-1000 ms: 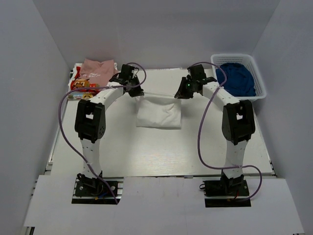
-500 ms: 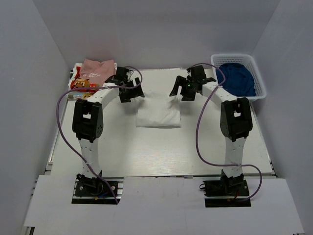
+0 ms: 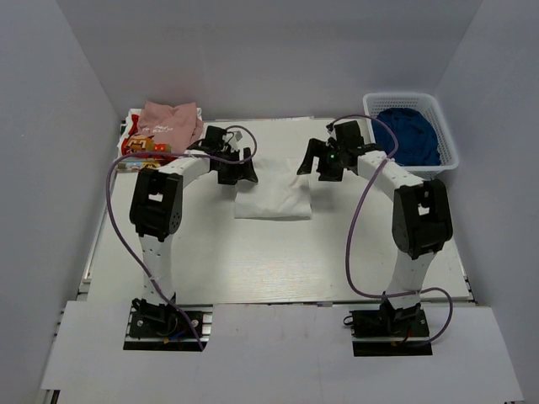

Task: Fold and stack the t-shirts

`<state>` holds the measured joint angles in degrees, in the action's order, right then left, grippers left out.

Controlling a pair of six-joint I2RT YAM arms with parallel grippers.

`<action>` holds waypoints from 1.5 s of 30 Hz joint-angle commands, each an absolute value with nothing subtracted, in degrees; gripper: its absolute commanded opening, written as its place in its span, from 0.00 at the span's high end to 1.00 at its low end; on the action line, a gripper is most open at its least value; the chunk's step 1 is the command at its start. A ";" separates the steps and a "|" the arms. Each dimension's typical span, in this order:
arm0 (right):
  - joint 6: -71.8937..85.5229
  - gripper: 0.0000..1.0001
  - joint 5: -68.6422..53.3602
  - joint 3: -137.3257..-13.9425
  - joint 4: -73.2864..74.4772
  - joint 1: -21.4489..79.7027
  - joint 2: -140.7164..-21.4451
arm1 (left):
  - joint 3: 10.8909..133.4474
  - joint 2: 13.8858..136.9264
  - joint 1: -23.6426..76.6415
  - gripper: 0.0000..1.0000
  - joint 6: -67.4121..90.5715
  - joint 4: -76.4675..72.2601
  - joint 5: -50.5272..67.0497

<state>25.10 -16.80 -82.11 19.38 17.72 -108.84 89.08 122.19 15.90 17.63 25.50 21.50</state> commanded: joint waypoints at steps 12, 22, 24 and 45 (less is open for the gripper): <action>23.03 0.10 -10.81 -67.60 16.35 15.64 -92.91 | 95.17 120.69 14.77 1.00 7.66 23.54 30.86; 22.06 0.10 -5.63 -59.15 16.17 15.21 -83.41 | 108.96 110.65 12.93 1.00 -7.64 37.49 25.84; 22.24 0.10 -5.19 -58.98 16.35 15.29 -82.97 | 114.49 111.88 12.13 1.00 -10.45 40.94 25.23; 23.03 0.10 -7.64 -66.26 18.20 15.55 -88.15 | 134.47 120.41 -2.89 1.00 -18.63 45.36 18.80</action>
